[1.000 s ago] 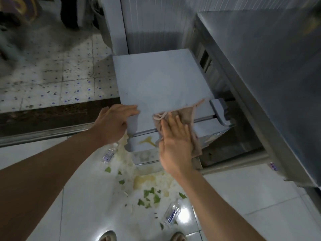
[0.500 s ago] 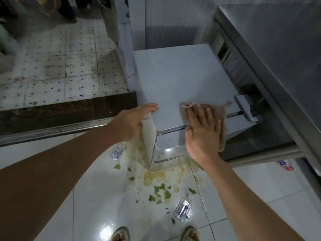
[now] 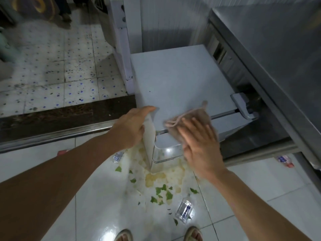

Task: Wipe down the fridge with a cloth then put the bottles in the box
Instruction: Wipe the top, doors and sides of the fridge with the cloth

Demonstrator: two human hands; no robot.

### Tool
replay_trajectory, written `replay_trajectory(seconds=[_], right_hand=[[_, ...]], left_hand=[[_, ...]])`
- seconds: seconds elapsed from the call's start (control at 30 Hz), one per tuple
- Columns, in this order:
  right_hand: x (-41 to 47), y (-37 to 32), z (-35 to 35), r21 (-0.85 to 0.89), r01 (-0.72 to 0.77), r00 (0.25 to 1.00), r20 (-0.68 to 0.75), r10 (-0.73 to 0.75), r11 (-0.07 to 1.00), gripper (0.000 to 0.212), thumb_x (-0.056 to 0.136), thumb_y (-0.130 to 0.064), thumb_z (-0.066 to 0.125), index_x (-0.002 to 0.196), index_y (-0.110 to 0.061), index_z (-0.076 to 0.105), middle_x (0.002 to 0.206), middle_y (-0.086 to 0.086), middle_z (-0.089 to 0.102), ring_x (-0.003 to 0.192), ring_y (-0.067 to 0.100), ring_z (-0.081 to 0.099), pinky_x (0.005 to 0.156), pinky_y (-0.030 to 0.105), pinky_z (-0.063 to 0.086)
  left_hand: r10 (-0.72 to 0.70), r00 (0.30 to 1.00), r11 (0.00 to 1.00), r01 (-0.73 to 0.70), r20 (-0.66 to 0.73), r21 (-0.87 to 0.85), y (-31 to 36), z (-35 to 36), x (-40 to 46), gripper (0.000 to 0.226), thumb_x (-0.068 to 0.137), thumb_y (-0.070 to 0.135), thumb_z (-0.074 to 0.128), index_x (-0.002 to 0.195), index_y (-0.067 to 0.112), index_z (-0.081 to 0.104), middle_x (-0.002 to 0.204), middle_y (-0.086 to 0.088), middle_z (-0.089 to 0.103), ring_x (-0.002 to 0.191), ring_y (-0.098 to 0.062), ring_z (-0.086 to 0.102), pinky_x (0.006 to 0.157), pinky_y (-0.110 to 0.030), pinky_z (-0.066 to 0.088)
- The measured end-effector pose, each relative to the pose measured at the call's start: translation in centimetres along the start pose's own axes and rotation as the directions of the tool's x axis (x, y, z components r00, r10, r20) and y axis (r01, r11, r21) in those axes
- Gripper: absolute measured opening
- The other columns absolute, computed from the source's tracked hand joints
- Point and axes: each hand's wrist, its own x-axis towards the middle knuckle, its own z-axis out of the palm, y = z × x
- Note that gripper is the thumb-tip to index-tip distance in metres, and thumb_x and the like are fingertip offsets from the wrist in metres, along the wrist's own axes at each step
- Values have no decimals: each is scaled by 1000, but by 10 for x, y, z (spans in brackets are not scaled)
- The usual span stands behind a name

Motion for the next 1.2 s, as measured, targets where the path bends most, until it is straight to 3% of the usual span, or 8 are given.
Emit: replay_trajectory(seconds=[0.13,0.23,0.4,0.57,0.77,0.9,1.0,1.2], right_hand=[[-2,62,-11,-40,-253,965,59,255,967,67,86,-41,15,150,-24,20,158,2,18,146,24,10,118,48,4],[4,37,-7,89,-375,926,-13,377,923,72,83,-44,11,149,-20,23,158,2,17,146,28,11,117,51,6],[-4,-67,13,190,-147,978,-117,171,971,55,90,-28,31,143,-21,40,152,-1,32,143,29,21,115,54,13],[-7,-32,8,99,46,998,-39,-42,994,56,91,-28,32,147,-25,30,155,-5,25,146,19,13,119,45,7],[-7,79,-15,-6,-96,995,-5,96,995,65,89,-18,50,148,-19,23,156,3,23,145,23,15,117,51,9],[-5,120,-22,-121,-148,989,-17,147,981,70,88,-24,49,149,-16,17,157,8,19,145,24,12,114,50,-2],[-4,117,-18,-73,-191,982,-25,190,979,73,85,-26,45,151,-15,14,158,7,13,146,23,6,114,49,-5],[-6,121,-14,0,-134,990,-54,134,991,72,83,-27,38,151,-16,16,159,5,14,147,21,5,115,49,-5]], left_hand=[[74,997,997,-74,-30,20,6,9,-2,63,84,-3,51,142,18,35,140,-12,43,126,-29,43,107,-45,35],[58,998,998,-59,-36,-14,9,10,-3,63,84,-6,48,142,16,35,144,-9,42,132,-24,39,111,-42,32],[35,999,999,-35,-21,-17,17,3,-3,66,81,-11,43,141,16,37,144,-5,44,134,-19,38,110,-24,26],[21,996,994,-12,-85,109,29,8,-1,60,81,-9,49,138,9,43,139,-11,47,131,-25,40,111,-38,30],[5,980,970,43,-199,239,57,38,5,48,81,2,56,129,11,53,135,-6,52,128,-24,42,108,-41,26],[-74,970,964,129,-231,233,78,60,7,43,90,37,49,130,21,50,142,2,44,132,-18,37,111,-44,21],[-130,977,930,179,-168,322,82,68,5,74,79,71,40,136,25,41,149,4,32,136,-20,29,112,-46,21],[-119,971,910,190,-207,368,84,81,1,76,75,60,58,137,19,38,150,-3,30,135,-25,30,110,-45,25]])
